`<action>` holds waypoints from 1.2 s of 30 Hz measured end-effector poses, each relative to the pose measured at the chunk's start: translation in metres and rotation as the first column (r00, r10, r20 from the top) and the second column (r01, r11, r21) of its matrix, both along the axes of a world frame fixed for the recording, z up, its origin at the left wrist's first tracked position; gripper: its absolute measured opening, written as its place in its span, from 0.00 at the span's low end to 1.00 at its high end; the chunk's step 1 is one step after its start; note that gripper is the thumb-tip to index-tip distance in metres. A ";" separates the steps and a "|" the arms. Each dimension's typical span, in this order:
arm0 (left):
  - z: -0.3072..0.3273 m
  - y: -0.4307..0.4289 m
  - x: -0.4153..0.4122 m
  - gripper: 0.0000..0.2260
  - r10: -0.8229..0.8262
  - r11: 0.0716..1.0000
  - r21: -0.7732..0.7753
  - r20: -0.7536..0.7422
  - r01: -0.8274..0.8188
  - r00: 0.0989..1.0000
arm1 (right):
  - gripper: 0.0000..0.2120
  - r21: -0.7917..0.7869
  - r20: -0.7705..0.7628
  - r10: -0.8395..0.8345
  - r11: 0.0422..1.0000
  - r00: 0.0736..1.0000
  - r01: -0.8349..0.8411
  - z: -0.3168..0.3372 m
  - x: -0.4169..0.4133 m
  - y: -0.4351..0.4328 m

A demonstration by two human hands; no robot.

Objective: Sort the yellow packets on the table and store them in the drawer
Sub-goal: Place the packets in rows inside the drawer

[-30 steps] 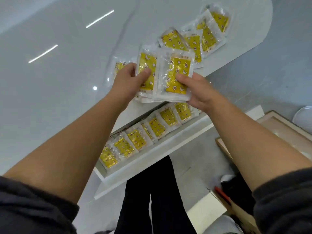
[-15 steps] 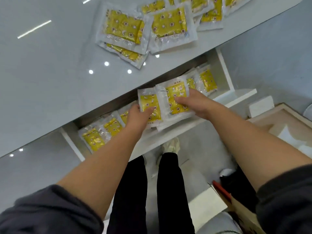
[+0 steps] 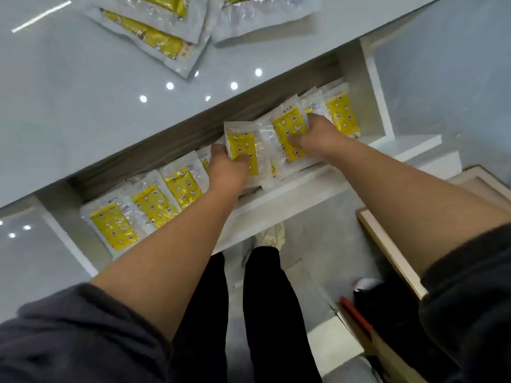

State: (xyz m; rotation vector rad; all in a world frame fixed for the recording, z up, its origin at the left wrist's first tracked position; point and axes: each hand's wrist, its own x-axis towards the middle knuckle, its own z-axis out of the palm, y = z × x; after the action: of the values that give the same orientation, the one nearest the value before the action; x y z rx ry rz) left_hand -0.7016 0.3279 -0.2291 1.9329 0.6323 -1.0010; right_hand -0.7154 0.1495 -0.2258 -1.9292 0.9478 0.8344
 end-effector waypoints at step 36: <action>0.026 -0.054 0.005 0.05 0.129 0.961 -0.221 -0.172 -0.166 0.977 | 0.16 -0.212 0.041 0.275 0.942 0.961 -0.260 0.042 0.011 -0.056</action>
State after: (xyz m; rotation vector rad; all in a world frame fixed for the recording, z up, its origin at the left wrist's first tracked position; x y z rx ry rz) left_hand -0.6968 0.2737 -0.2031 1.5884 0.7031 -1.0876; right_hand -0.7043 0.0932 -0.1836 -2.2878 0.7623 0.8417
